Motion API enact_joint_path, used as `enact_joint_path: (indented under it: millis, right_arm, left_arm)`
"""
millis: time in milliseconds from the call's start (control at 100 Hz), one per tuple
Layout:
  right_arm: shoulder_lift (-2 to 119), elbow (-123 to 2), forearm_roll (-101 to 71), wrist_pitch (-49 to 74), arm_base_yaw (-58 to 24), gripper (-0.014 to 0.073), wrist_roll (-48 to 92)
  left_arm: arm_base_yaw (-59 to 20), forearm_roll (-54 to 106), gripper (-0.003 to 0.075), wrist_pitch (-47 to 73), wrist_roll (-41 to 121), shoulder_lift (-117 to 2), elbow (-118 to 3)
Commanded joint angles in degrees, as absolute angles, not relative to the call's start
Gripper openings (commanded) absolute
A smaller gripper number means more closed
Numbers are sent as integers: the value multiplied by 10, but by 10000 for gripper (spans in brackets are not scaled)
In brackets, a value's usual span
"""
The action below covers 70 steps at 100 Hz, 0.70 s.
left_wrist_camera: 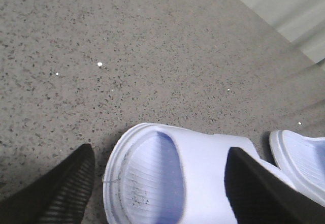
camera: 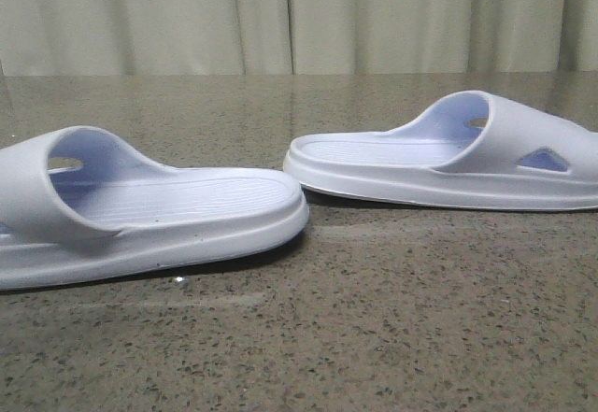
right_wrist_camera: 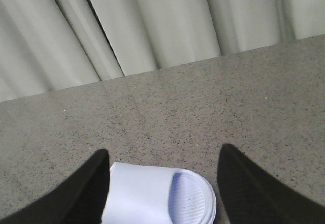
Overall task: Insert blue slippers together front up
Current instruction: 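Lower the left gripper and grasp the slipper's sole edge nearest it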
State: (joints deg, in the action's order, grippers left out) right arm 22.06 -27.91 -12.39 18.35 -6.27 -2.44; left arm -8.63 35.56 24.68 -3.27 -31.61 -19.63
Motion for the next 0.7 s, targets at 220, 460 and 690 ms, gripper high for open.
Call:
enact_joint_path:
  millis: [220, 460, 690]
  right_arm:
    - [228, -295, -128, 142, -60, 397, -22]
    - [228, -295, -128, 142, -60, 397, -22]
    - [228, -295, -128, 140, -60, 397, -22]
  left_arm:
    - [-84, 391, 442, 208, -46, -405, -210]
    - [-84, 411, 442, 221, -46, -448, -210]
    - [-84, 452, 442, 233, -46, -458, -210]
